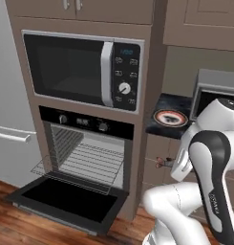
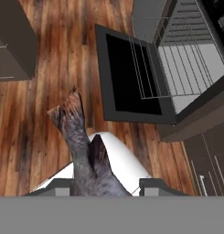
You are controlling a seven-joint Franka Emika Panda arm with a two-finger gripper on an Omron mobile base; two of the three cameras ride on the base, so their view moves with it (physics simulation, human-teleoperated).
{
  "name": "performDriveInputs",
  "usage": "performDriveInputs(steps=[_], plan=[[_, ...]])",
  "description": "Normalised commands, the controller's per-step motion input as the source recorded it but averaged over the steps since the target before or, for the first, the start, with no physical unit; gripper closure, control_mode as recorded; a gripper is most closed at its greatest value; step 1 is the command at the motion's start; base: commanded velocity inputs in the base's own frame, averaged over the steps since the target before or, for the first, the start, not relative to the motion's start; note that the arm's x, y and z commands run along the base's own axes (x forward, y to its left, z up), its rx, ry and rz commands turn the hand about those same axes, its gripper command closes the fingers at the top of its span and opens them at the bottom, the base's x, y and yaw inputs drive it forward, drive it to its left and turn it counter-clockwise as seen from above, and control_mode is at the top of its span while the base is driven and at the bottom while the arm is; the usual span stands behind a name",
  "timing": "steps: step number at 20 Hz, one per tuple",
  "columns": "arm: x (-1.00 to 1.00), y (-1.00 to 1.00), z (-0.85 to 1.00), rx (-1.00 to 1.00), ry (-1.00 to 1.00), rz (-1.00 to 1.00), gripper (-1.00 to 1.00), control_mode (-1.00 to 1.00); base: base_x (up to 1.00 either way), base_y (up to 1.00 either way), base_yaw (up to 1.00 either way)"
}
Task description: Place the fish on the rack of the oven, and slide the rack back inside. Close the oven door.
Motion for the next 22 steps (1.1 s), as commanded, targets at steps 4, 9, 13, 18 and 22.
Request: performDriveInputs(steps=[4,9,13,18,22], plan=[[0.0,0.0,0.0,0.0,0.0,0.0,1.0,1.0,-0.04,-0.16,0.31],[0.0,0.0,0.0,0.0,0.0,0.0,1.0,1.0,0.48,0.13,0.22],[0.0,0.0,0.0,0.0,0.0,0.0,1.0,1.0,0.29,0.0,0.18],[0.0,0.0,0.0,0.0,0.0,0.0,1.0,1.0,0.28,0.0,0.16],[0.0,0.0,0.0,0.0,0.0,0.0,1.0,1.0,0.43,0.02,0.15]])
